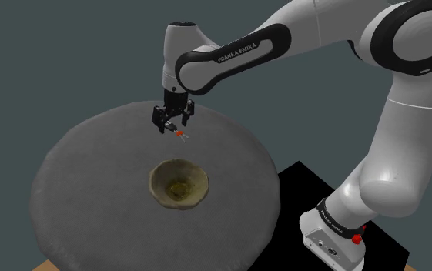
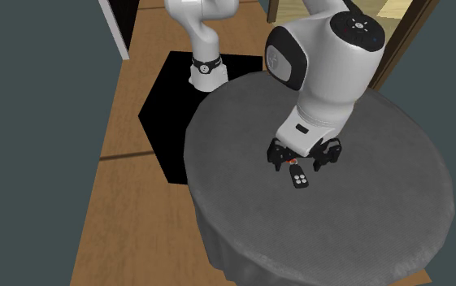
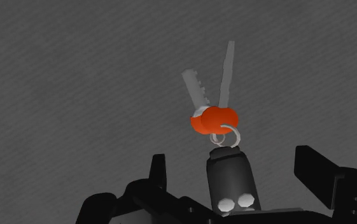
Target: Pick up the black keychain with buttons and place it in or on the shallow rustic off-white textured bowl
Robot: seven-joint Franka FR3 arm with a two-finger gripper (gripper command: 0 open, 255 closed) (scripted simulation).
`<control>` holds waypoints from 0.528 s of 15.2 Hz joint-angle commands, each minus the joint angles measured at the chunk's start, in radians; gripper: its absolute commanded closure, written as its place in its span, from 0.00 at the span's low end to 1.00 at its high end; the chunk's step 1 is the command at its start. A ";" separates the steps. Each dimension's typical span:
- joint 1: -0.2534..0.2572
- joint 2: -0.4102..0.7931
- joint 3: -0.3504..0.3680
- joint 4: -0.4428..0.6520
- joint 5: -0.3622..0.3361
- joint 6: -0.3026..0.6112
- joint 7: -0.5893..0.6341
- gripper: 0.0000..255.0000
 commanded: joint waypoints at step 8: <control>0.002 -0.002 0.001 0.000 0.001 -0.002 0.003 1.00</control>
